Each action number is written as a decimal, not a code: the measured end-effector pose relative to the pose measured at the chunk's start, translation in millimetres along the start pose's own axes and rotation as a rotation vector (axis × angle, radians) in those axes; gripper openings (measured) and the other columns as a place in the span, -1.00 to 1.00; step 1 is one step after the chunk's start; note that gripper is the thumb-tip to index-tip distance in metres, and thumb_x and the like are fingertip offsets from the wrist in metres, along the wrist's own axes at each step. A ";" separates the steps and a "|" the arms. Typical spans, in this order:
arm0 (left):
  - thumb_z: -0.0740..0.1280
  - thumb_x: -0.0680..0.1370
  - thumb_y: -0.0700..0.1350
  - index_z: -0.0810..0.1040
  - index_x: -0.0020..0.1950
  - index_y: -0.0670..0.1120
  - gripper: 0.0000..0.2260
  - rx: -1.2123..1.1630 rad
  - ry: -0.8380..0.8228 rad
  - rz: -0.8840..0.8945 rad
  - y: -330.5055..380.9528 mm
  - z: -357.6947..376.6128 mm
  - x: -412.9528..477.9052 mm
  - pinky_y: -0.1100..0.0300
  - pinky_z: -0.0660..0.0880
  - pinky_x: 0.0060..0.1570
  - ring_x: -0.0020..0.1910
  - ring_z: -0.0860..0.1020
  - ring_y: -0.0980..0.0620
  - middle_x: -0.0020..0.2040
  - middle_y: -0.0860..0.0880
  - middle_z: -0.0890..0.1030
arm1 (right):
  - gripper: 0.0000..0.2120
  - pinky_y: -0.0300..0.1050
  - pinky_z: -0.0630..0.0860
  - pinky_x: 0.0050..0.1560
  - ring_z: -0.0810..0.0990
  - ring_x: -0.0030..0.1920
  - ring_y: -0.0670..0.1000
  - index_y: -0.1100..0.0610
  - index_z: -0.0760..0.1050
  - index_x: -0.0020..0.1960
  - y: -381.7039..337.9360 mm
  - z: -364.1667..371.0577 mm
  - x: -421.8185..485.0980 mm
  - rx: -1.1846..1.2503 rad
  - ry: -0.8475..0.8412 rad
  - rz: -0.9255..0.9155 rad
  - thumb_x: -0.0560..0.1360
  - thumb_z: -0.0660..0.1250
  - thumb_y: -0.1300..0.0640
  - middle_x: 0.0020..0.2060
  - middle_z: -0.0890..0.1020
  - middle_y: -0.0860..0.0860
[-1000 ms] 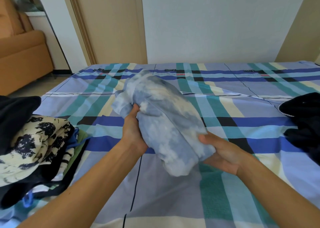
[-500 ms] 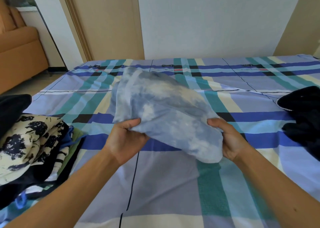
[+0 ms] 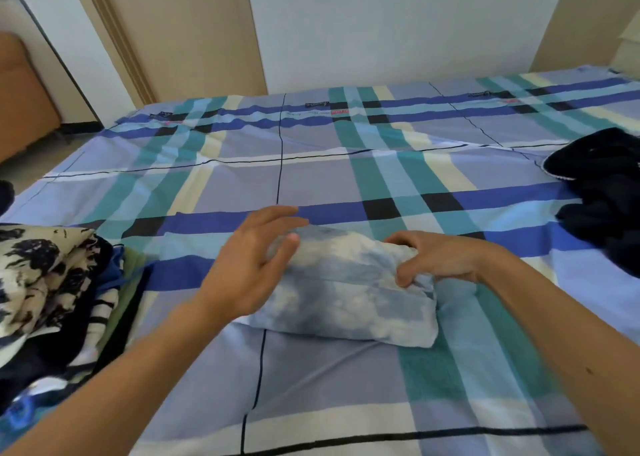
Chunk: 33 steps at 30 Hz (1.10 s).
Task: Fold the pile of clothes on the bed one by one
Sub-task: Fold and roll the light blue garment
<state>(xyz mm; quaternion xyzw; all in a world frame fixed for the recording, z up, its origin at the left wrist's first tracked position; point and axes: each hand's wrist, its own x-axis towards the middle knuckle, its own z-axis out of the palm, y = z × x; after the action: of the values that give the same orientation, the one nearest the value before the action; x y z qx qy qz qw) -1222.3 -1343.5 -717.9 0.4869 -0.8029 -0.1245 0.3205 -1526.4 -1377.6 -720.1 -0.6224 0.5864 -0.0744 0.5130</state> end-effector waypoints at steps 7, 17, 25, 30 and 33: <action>-0.07 0.60 0.27 0.32 0.53 0.12 -0.44 0.167 -0.249 0.043 -10.9 69.3 12.9 -0.08 0.18 0.48 0.48 0.31 0.06 0.49 0.09 0.40 | -0.38 0.15 0.22 0.48 0.29 0.48 0.13 0.10 0.09 0.60 -25.6 59.6 -20.3 -0.529 0.659 -0.452 0.58 0.16 0.01 0.48 0.32 0.09; -0.24 0.55 0.35 0.09 0.60 0.13 -0.34 0.238 -0.310 -0.249 -31.4 74.8 -10.4 -0.25 -0.13 0.52 0.59 0.00 0.07 0.59 0.14 0.13 | -0.12 0.20 -0.02 0.56 0.04 0.61 0.11 -0.08 -0.03 0.63 29.1 99.7 14.3 -0.706 0.598 -0.131 0.43 -0.45 -0.44 0.61 0.13 0.06; 0.21 0.46 0.45 0.25 0.53 -0.10 -0.16 -0.004 -0.224 -0.782 -36.7 42.5 -0.6 -0.05 0.40 0.27 0.33 0.45 -0.22 0.38 -0.19 0.46 | -0.13 0.11 0.31 0.37 0.34 0.46 0.20 -0.03 -0.11 0.63 32.5 69.8 -25.1 -0.217 0.506 0.064 0.51 0.17 -0.37 0.51 0.30 0.17; 0.47 0.21 0.46 0.48 0.36 0.00 -0.14 -0.540 -0.324 -0.931 -41.2 31.5 5.0 -0.03 0.54 0.23 0.13 0.63 -0.05 0.18 -0.03 0.65 | -0.13 -0.06 0.46 0.11 0.45 0.29 0.00 -0.15 -0.07 0.62 27.5 64.1 -30.7 0.315 0.389 0.027 0.50 0.41 -0.14 0.42 0.33 -0.11; 0.56 0.30 0.29 0.44 0.39 -0.02 -0.23 -0.824 -0.392 -0.965 -43.6 36.1 5.3 -0.04 0.61 0.14 0.08 0.68 -0.09 0.14 -0.10 0.69 | -0.31 -0.04 0.52 -0.06 0.52 0.19 -0.04 -0.22 0.01 0.60 23.0 62.4 -29.3 0.591 0.372 0.060 0.58 0.26 -0.22 0.39 0.37 -0.18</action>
<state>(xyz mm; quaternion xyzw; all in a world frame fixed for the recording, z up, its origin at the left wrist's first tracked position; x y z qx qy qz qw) -1216.4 -1373.7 -765.7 0.5977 -0.4249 -0.6374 0.2366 -1506.9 -1314.7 -750.8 -0.4053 0.6410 -0.3378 0.5574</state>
